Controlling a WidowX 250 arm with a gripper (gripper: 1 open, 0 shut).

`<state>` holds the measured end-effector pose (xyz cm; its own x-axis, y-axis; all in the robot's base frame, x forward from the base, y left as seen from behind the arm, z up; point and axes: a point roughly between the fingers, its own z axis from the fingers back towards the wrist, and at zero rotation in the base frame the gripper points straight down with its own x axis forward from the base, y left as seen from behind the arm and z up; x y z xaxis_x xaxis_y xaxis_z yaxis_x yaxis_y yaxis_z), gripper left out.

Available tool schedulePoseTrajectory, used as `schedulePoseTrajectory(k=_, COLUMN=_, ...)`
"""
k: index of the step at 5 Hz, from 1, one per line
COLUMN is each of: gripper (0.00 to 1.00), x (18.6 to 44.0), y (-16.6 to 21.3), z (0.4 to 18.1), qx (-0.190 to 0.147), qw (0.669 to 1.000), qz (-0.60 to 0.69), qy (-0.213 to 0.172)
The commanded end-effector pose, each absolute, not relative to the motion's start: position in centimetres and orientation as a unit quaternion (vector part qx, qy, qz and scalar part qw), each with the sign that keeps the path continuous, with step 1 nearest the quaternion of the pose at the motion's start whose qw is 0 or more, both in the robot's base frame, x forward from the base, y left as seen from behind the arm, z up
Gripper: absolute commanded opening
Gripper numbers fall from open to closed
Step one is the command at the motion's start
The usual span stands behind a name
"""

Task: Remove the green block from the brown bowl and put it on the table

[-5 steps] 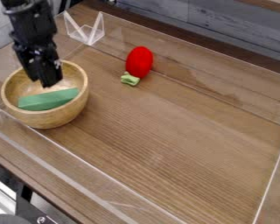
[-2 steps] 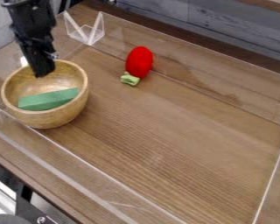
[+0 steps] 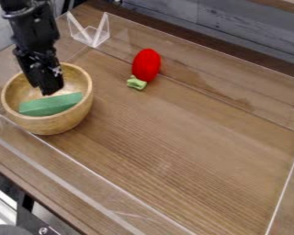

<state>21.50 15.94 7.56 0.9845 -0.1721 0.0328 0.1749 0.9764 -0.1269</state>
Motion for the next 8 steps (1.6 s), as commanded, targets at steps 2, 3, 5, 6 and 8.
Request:
schedulePoseTrajectory(k=2, gripper=0.00, x=22.7, y=13.2, z=8.8, qx=-0.046, qw=0.990, qz=-0.127, qy=-0.029)
schedulePoseTrajectory(k=3, gripper=0.00, x=23.9, y=12.2, z=9.6, qx=-0.042, qw=0.995, qz=-0.080, qy=-0.042)
schedulePoseTrajectory(k=5, gripper=0.00, x=24.8, y=11.8, z=10.0, qx=-0.047, qw=0.994, qz=-0.079, qy=-0.054)
schedulePoseTrajectory(k=6, gripper=1.00, x=24.8, y=12.2, z=9.0, qx=-0.049, qw=0.992, qz=-0.109, qy=-0.048)
schedulePoseTrajectory(k=8, gripper=0.00, x=25.1, y=11.4, z=8.6, qx=-0.050, qw=0.990, qz=-0.123, qy=-0.049)
